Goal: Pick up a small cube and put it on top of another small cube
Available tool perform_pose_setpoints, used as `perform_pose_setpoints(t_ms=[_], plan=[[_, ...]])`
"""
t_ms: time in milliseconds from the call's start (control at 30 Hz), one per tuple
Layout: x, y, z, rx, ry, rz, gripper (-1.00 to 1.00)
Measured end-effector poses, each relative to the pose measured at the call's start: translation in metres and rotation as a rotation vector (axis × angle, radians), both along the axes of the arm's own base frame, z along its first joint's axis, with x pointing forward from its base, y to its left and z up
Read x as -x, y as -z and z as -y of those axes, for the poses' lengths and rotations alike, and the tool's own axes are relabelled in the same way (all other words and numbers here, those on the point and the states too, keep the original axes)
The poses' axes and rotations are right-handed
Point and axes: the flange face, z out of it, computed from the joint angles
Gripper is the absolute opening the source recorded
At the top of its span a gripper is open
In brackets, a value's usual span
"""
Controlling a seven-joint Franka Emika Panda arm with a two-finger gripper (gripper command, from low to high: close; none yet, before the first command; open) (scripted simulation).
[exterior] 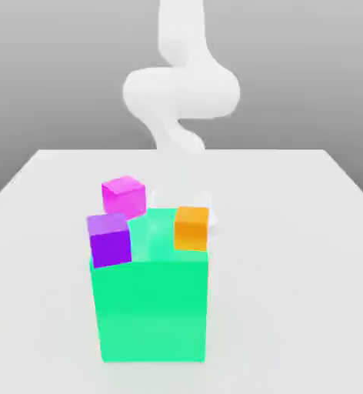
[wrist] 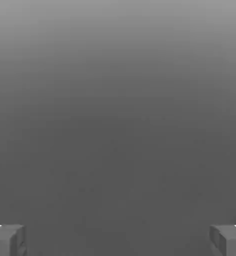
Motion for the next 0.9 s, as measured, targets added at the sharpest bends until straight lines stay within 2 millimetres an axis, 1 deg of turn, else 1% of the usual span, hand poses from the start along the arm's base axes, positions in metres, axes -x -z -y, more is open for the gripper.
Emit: perform_pose_setpoints(t_ms=[100, 233, 367, 467, 533, 600, 667, 733, 833, 900], plan=[[-0.036, 0.035, 0.028, -0.032, 0.042, -0.073, 0.00], [-0.076, 0.085, 0.066, -0.072, 0.103, -0.165, 0.00], [-0.105, 0.142, 0.107, -0.108, 0.169, -0.254, 0.00], [-0.121, 0.187, 0.139, -0.133, 0.223, -0.320, 0.00], [-0.128, 0.219, 0.161, -0.149, 0.260, -0.364, 0.00], [-0.130, 0.251, 0.187, -0.165, 0.305, -0.406, 0.00], [-0.129, 0.285, 0.212, -0.180, 0.352, -0.449, 0.00], [-0.129, 0.318, 0.230, -0.190, 0.385, -0.492, 0.00], [-0.123, 0.369, 0.257, -0.203, 0.436, -0.558, 0.00], [-0.114, 0.403, 0.276, -0.212, 0.475, -0.601, 0.00]])
